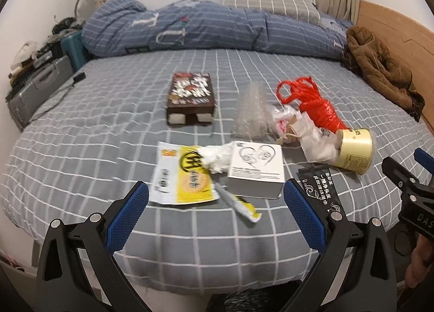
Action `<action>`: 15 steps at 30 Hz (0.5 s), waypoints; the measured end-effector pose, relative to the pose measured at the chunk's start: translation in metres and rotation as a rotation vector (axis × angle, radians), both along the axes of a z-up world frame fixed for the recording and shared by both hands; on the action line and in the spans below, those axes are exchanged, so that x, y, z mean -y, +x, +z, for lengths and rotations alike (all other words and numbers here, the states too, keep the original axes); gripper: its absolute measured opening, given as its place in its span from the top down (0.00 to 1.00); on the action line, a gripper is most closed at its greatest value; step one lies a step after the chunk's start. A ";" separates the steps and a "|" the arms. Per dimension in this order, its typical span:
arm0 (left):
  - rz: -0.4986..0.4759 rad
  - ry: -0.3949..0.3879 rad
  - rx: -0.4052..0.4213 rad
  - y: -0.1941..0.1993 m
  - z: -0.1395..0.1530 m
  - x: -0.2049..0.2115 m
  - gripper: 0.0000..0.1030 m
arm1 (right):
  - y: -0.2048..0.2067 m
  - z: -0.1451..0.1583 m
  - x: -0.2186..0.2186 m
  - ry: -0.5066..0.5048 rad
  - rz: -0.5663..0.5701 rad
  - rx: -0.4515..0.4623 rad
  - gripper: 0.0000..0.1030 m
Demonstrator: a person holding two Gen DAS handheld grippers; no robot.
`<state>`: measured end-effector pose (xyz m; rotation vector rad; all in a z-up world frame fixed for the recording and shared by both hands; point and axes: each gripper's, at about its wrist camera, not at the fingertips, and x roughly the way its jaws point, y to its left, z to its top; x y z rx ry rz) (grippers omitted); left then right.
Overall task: Collect trash
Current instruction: 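Grasp the white earphone box with the left tool while the right tool grasps the yellow tub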
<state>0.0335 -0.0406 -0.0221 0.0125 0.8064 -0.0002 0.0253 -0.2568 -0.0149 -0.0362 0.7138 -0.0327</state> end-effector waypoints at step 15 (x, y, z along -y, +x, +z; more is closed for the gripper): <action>-0.044 -0.015 -0.129 0.054 -0.052 0.036 0.06 | 0.058 -0.039 0.014 0.003 -0.024 -0.112 0.07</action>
